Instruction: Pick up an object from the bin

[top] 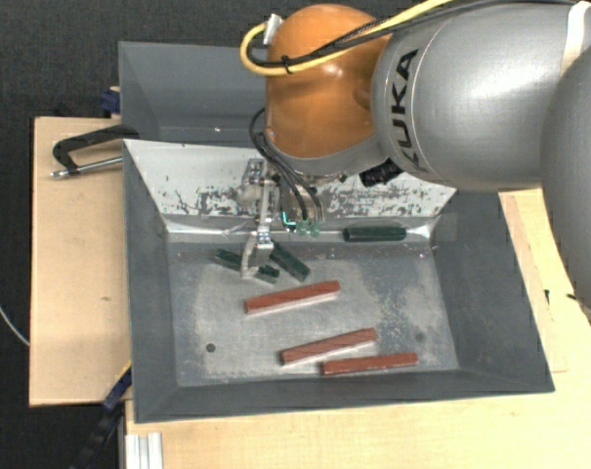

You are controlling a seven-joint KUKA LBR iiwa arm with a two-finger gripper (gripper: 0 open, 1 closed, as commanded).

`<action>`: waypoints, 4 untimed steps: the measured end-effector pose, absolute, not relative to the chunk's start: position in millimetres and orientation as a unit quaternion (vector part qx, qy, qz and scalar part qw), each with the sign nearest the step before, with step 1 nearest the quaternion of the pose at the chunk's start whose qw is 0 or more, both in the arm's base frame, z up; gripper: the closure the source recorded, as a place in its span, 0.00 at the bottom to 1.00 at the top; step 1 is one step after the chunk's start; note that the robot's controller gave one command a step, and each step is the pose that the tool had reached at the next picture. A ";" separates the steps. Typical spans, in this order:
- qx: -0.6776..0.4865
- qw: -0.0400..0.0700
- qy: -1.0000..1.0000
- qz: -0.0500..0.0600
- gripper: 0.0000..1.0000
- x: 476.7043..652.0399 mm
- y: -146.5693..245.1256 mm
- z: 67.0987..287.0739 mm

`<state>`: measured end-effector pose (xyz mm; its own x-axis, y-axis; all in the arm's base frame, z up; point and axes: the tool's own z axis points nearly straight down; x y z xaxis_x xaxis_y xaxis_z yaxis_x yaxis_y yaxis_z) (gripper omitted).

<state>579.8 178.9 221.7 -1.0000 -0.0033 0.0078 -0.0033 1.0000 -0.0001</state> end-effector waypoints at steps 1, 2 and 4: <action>0.000 0.000 -1.000 -0.001 0.00 581.5 178.0 226.8; -0.028 -0.004 -1.000 -0.002 0.00 556.6 158.2 192.6; -0.002 -0.001 -1.000 -0.002 1.00 552.1 129.1 77.4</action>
Offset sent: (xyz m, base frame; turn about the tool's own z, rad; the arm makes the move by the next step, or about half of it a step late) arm -0.0593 -0.0513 -0.0800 0.1405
